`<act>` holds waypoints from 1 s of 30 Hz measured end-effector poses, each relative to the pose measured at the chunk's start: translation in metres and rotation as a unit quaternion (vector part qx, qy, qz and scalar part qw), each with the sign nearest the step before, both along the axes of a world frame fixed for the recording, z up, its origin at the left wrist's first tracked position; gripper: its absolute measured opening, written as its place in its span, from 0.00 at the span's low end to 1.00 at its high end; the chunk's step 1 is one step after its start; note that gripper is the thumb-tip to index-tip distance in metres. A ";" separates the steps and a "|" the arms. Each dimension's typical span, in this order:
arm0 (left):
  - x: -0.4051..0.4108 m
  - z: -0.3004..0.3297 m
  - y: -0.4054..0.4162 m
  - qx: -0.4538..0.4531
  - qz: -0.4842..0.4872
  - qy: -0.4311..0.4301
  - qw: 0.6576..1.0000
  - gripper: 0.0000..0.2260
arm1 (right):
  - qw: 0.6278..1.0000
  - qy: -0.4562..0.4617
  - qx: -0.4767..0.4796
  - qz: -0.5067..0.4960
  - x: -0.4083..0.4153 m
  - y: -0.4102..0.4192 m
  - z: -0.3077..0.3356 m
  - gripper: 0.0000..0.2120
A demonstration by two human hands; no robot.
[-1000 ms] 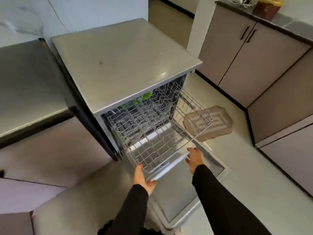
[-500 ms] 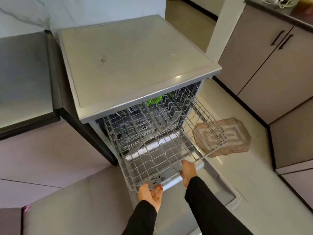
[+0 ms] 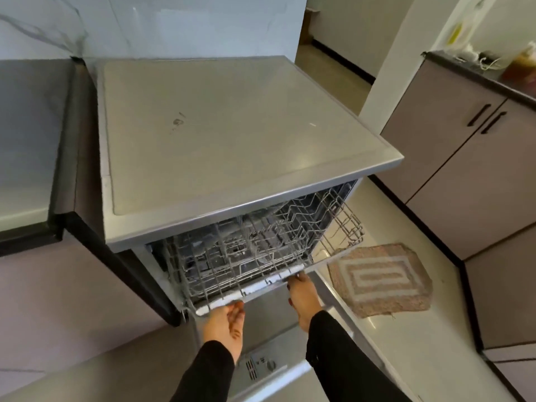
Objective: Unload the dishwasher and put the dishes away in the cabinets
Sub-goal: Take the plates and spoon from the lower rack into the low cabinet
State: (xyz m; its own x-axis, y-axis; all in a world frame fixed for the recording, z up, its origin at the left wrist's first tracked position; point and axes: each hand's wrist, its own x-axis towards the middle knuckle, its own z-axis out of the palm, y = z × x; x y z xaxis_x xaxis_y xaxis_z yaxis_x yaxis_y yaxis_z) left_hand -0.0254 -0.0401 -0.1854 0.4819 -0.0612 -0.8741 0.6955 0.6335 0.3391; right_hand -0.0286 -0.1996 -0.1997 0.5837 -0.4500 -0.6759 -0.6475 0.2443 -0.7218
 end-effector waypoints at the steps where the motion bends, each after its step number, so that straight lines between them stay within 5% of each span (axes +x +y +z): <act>1: 0.013 -0.004 0.001 -0.001 0.009 -0.014 1.000 0.11 | 1.000 -0.013 -0.008 0.023 0.014 -0.001 0.000 0.17; 12: 0.110 -0.043 0.012 -0.004 0.016 -0.096 0.995 0.13 | 0.972 -0.036 -0.230 0.022 0.111 0.028 -0.053 0.16; 15: 0.120 -0.045 0.015 -0.009 0.011 -0.121 0.993 0.11 | 0.965 -0.069 -0.249 0.046 0.118 0.028 -0.057 0.29; 21: 0.152 -0.045 0.015 -0.001 0.016 -0.144 0.990 0.12 | 0.940 -0.061 -0.320 0.106 0.146 0.022 -0.052 0.29; 26: 0.150 -0.045 0.012 0.027 0.000 -0.153 0.988 0.11 | 0.929 -0.052 -0.346 0.125 0.143 0.026 -0.051 0.33; 30: 0.140 -0.042 0.016 0.060 -0.037 -0.177 0.982 0.11 | 0.943 -0.143 -0.276 0.119 0.124 0.019 -0.049 0.31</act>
State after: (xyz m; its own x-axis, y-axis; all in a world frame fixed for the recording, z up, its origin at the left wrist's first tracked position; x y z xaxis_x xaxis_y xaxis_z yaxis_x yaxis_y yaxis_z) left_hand 0.1148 -0.0240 -0.2276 0.7544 -0.0131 -0.6562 0.5631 0.5266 0.6369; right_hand 0.0950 -0.1810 -0.2485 0.8359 -0.5195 -0.1771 -0.3958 -0.3472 -0.8502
